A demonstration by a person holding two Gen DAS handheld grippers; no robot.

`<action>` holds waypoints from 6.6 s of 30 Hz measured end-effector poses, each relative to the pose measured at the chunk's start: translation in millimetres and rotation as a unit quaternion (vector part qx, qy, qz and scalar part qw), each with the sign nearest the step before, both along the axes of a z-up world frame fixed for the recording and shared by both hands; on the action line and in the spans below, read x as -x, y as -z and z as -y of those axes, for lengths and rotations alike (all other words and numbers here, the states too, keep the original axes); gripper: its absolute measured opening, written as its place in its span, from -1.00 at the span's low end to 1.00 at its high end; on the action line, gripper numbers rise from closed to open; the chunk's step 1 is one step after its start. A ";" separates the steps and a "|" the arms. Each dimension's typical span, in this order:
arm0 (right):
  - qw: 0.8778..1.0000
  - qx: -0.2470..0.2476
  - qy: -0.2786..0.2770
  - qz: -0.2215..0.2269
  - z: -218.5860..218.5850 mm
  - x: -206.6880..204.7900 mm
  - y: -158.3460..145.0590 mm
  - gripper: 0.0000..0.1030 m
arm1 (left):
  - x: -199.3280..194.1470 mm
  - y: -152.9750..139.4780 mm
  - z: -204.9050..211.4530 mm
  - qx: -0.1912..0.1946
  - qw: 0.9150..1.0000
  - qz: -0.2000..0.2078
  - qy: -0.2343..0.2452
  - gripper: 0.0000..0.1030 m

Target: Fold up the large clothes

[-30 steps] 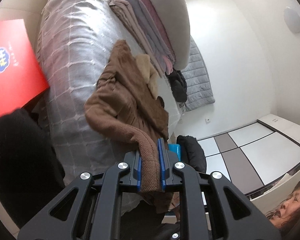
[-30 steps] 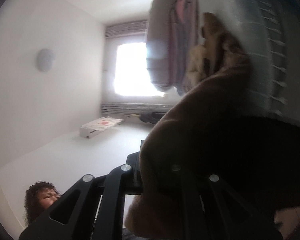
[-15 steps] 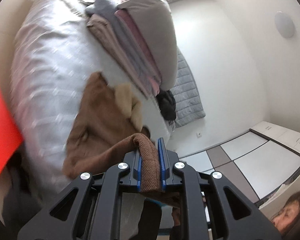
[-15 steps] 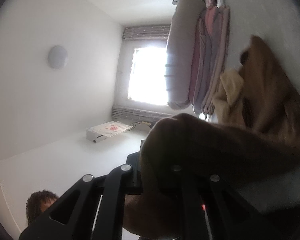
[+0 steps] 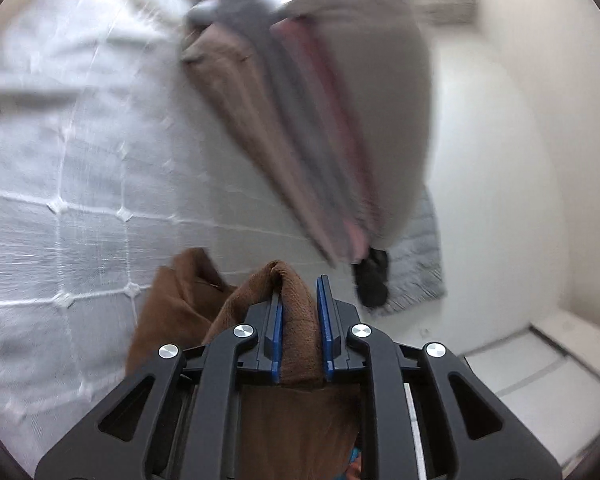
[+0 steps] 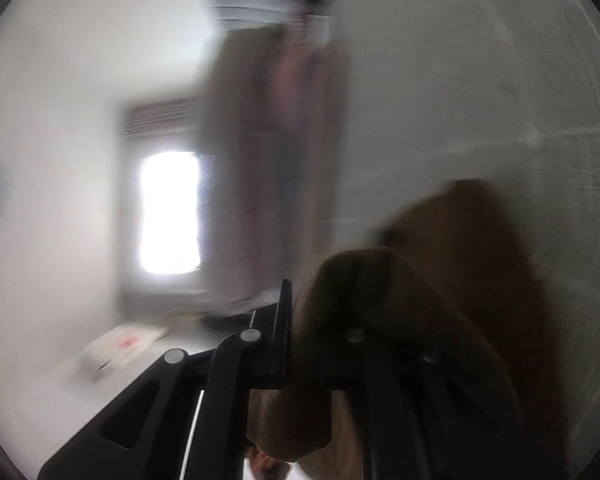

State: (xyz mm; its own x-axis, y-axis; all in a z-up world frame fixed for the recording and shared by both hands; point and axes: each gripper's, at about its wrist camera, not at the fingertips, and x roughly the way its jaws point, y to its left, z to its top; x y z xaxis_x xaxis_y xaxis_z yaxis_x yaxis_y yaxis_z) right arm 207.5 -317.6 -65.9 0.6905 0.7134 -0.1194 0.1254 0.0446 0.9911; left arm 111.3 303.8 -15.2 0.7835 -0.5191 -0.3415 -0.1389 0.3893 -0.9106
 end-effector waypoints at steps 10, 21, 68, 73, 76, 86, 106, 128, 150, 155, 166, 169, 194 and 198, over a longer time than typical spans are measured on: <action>1.000 0.026 -0.003 0.014 0.4 -11.3 -0.6 -0.62 | -31.9 53.2 -4.9 0.021 0.999 -0.030 -0.025 -0.72; 0.999 0.010 0.041 0.002 2.2 -40.3 7.9 -0.54 | -52.7 15.4 7.5 -0.046 0.998 -0.008 -0.051 -0.58; 0.928 0.355 -0.098 0.050 28.6 199.6 -39.1 0.78 | 148.8 13.1 -1.2 -0.123 0.984 -0.078 0.098 0.53; 0.941 0.326 -0.087 0.041 37.2 229.0 -19.0 0.78 | 152.6 48.5 -10.6 -0.044 0.988 -0.096 0.115 0.54; 0.944 0.316 -0.090 0.038 33.4 229.0 -9.0 0.78 | 154.1 51.4 6.7 -0.045 0.985 -0.083 0.146 0.54; 0.947 0.305 -0.097 0.044 11.1 226.9 -7.3 0.78 | 148.7 43.0 93.2 -0.346 0.902 -0.079 0.247 0.21; 0.948 0.299 -0.100 0.037 25.9 248.1 9.1 0.78 | 165.1 0.9 127.3 -0.509 0.834 -0.033 0.210 -0.76; 0.901 0.410 -0.122 0.076 1.4 243.3 6.6 0.86 | 171.7 6.3 133.1 -0.547 0.811 -0.027 0.204 -0.62; 0.800 0.508 -0.220 0.233 -53.4 202.8 -27.9 0.86 | 161.6 19.0 114.5 -0.487 0.847 -0.051 0.206 -0.56; 0.805 0.508 -0.214 0.218 -37.6 201.6 -30.3 -0.13 | 157.6 20.1 113.8 -0.486 0.848 -0.058 0.203 -0.53; 0.755 0.555 -0.242 0.250 -61.8 233.0 -77.6 -0.67 | 145.9 1.6 118.8 -0.562 0.806 -0.041 0.181 -0.62; 0.770 0.549 -0.261 0.192 -45.0 215.7 -44.5 -0.67 | 146.3 2.9 120.5 -0.557 0.806 -0.046 0.192 -0.63; 0.809 0.493 -0.266 0.178 -64.7 190.8 -25.4 -0.22 | 138.7 16.1 107.0 -0.486 0.844 -0.018 0.228 -0.09; 0.869 0.394 -0.254 0.157 -44.2 187.9 -20.1 -0.37 | 139.3 8.7 113.5 -0.496 0.837 -0.030 0.229 -0.64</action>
State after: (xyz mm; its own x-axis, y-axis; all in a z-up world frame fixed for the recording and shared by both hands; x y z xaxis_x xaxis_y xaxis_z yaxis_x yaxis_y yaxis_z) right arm 19.6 -273.4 -45.8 0.3977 0.7179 -0.5714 -0.3804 0.6957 0.6093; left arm -28.0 190.3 -23.9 0.5453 -0.1979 -0.8146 0.1984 0.9746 -0.1040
